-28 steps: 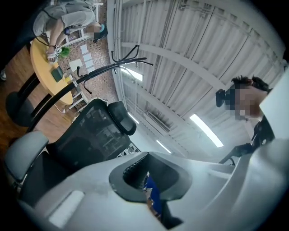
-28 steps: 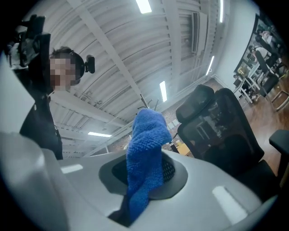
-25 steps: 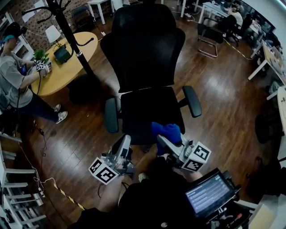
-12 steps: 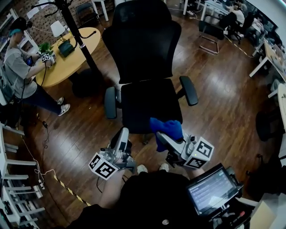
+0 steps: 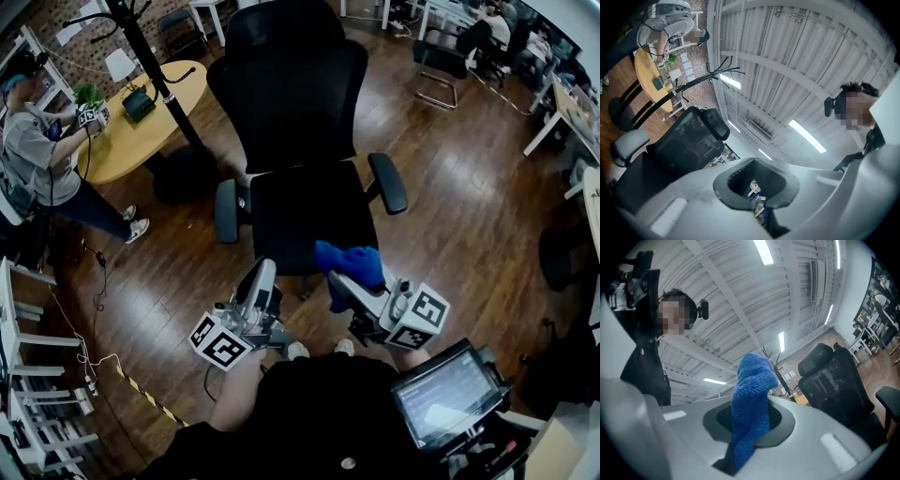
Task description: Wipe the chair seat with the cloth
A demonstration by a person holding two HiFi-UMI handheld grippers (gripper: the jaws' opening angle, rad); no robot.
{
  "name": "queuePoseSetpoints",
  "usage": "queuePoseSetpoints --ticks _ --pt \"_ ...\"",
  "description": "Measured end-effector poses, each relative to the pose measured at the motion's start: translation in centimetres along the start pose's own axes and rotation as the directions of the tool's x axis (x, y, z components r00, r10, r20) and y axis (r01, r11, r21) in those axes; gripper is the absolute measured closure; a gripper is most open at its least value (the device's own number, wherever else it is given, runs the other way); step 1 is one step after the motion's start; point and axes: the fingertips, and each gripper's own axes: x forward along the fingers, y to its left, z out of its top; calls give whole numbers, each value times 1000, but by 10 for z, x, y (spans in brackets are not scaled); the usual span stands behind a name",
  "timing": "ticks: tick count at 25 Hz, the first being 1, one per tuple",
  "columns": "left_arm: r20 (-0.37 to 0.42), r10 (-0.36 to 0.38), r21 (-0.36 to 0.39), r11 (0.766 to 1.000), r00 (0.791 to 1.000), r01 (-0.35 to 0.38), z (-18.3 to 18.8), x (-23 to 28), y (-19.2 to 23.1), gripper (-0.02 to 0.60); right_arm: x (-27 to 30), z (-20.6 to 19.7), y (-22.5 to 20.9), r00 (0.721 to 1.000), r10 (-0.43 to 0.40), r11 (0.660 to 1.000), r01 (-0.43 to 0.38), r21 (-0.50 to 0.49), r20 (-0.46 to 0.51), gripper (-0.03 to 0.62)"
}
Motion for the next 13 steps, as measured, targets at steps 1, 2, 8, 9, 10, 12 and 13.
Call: queuePoseSetpoints --ticks 1,2,8,9,10,12,13 --pt "0 0 2 1000 1000 0 0 -1 -1 588 -1 -1 0 1000 -2 1000 2 0 0 545" --pt "0 0 5 1000 1000 0 1 -1 -1 589 -1 -1 0 1000 -4 1000 4 1 1 545" --pt "-9 -5 15 1000 1000 5 6 -1 -3 588 2 -1 2 1000 -12 1000 12 3 6 545" --pt "-11 -5 15 1000 1000 5 6 -1 -3 588 2 -1 2 1000 -14 1000 14 4 6 545" --pt "-14 -5 15 1000 1000 5 6 -2 -3 588 3 -2 2 1000 -16 1000 16 4 6 545" --pt "-20 -3 14 1000 1000 4 6 -3 -2 588 4 -3 3 1000 -19 1000 19 2 7 545" --pt "-23 -3 14 1000 1000 3 6 -4 -2 588 5 -3 3 1000 -20 1000 20 0 7 545"
